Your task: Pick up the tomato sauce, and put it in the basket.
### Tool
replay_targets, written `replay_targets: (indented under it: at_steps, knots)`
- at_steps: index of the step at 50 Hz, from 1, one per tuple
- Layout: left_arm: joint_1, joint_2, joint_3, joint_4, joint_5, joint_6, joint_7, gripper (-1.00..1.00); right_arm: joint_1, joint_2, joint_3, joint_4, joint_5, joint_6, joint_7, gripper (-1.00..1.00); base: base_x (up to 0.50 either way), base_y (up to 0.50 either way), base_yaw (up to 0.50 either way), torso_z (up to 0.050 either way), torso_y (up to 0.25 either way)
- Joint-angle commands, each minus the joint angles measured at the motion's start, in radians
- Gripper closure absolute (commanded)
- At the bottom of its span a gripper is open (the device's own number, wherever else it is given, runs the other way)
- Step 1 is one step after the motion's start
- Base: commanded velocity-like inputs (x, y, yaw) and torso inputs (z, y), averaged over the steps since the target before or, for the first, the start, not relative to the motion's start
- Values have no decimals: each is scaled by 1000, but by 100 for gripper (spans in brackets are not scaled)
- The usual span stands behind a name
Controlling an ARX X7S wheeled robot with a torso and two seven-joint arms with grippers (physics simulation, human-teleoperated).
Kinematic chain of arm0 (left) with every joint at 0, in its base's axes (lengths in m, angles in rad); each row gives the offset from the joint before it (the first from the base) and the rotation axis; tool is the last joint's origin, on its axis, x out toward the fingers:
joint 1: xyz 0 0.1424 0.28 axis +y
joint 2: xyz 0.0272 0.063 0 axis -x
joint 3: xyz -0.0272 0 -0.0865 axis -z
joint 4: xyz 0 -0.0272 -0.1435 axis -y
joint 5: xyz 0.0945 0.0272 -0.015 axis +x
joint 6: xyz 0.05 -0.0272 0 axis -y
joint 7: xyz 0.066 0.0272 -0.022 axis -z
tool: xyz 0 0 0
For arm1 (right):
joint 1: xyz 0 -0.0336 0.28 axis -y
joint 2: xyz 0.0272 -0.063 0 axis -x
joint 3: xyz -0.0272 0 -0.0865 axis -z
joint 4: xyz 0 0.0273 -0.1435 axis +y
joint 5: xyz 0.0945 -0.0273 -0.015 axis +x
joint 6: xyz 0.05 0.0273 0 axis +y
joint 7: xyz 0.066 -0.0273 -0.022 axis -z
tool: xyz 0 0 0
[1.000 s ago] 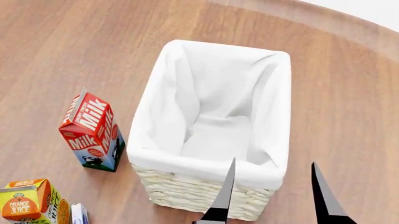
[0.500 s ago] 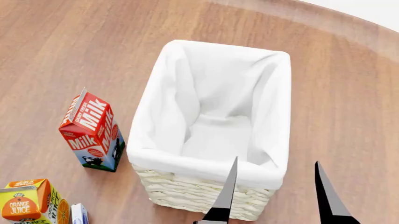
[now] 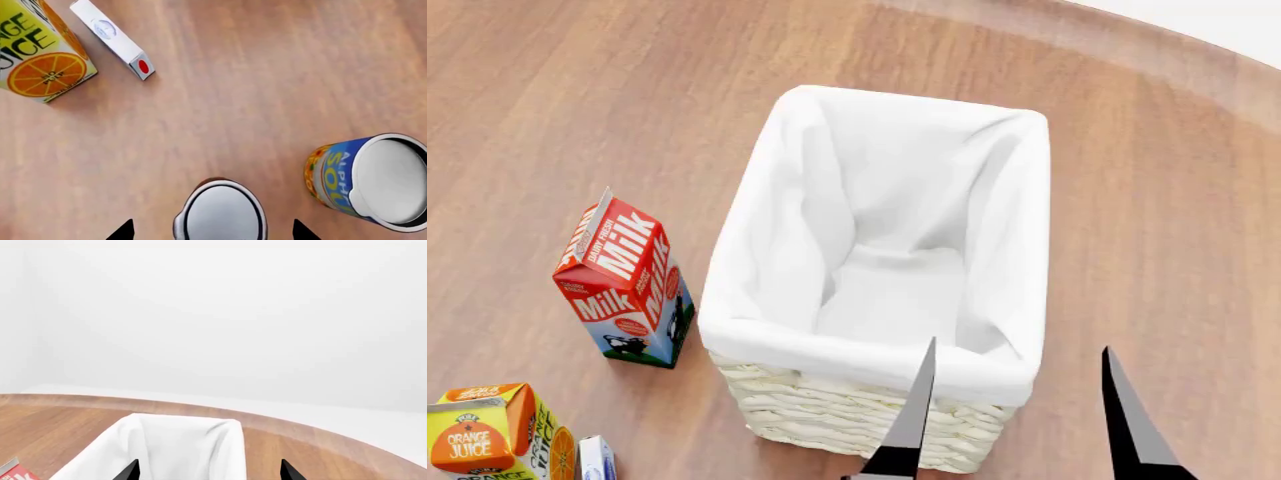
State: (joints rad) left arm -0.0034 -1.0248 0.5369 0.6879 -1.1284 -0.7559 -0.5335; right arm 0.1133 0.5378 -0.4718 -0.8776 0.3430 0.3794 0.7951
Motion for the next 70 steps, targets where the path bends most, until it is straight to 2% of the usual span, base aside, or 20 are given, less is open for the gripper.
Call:
replay_targets:
  at_steps: [1,30,55,56,70]
  knots:
    - [2,8,4,-24,8,8,10,-100,-5,1,-3,3,-4,-8,2,-100,0,0,0,0,0]
    - [-39,43,27,-46,0,-27,9,-100,-16,5,-5,8,-4,-20,9,-100,0,0,0,0,0]
    - [-55,103,87,-164,114,-3,87,-100,-7,13,1,7,7,-14,9,-100,0,0,0,0,0]
    - [-54,102,87,-161,120,0,85,100,-8,13,1,9,8,-16,9,-100,0,0,0,0,0]
    - [-45,87,85,-119,105,-6,63,100,-7,8,-9,18,3,-27,5,-100,0,0,0,0,0]
